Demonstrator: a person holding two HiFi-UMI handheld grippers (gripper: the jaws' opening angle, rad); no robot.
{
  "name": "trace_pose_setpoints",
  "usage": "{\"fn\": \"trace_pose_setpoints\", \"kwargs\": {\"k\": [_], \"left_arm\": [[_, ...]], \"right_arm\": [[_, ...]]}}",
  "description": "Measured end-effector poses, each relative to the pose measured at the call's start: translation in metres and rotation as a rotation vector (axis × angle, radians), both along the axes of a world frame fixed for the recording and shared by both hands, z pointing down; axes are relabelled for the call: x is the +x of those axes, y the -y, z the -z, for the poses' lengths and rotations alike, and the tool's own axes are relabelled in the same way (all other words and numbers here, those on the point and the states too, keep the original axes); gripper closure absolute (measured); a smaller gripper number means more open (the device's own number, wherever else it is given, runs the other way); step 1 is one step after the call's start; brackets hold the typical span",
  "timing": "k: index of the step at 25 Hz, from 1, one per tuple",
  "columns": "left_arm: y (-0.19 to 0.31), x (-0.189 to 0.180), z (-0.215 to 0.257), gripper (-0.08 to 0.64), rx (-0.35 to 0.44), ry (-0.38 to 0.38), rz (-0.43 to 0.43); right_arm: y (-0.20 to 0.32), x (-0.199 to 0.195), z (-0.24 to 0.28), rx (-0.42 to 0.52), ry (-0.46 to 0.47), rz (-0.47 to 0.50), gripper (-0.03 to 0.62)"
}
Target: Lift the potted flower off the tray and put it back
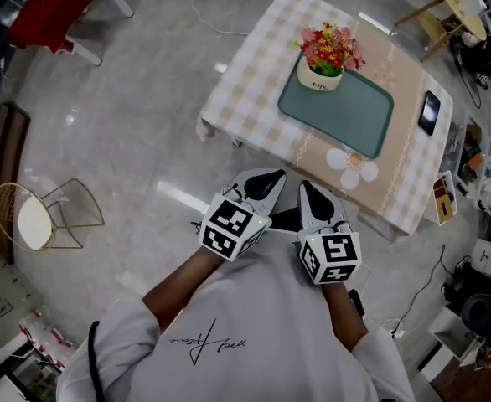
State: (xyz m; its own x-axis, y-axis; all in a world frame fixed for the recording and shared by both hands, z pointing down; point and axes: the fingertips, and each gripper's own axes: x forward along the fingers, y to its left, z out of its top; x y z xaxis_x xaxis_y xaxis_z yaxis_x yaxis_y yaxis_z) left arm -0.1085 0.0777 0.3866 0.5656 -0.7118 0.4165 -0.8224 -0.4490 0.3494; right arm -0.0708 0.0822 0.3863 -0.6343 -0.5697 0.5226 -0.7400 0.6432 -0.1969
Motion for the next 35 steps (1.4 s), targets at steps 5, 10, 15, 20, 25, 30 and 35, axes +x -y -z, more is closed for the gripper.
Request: {"fn": "trace_pose_setpoints", "kwargs": {"k": [5,10,15,20,25,30,35], "left_arm": [[0.007,0.002,0.009,0.561,0.033,-0.036,-0.031],[0.017,0.001,0.011,0.561,0.057,-0.04,-0.026],[0.034,-0.001,0.005,0.561,0.044,-0.028,-0.008],[0.059,-0.002,0.005,0.561,0.039,-0.012,0.014],[0.086,-0.005,0.004,0.561,0.023,-0.015,0.05],[0.108,-0.009,0.001,0.561,-0.001,0.001,0.1],[0.107,-0.007,-0.004,0.561,-0.002,0.004,0.106]], "right_arm": [[-0.001,0.002,0.001,0.005,0.019,-0.03,0.583],[0.01,0.005,-0.001,-0.003,0.052,-0.039,0.583],[0.03,0.005,0.001,0.024,0.066,-0.021,0.583],[0.061,0.008,0.004,0.03,0.079,-0.003,0.583],[0.088,0.011,0.009,0.042,0.081,0.012,0.583],[0.108,0.015,0.012,0.013,0.092,0.03,0.583],[0.106,0.025,0.002,0.003,0.062,0.027,0.583]]}}
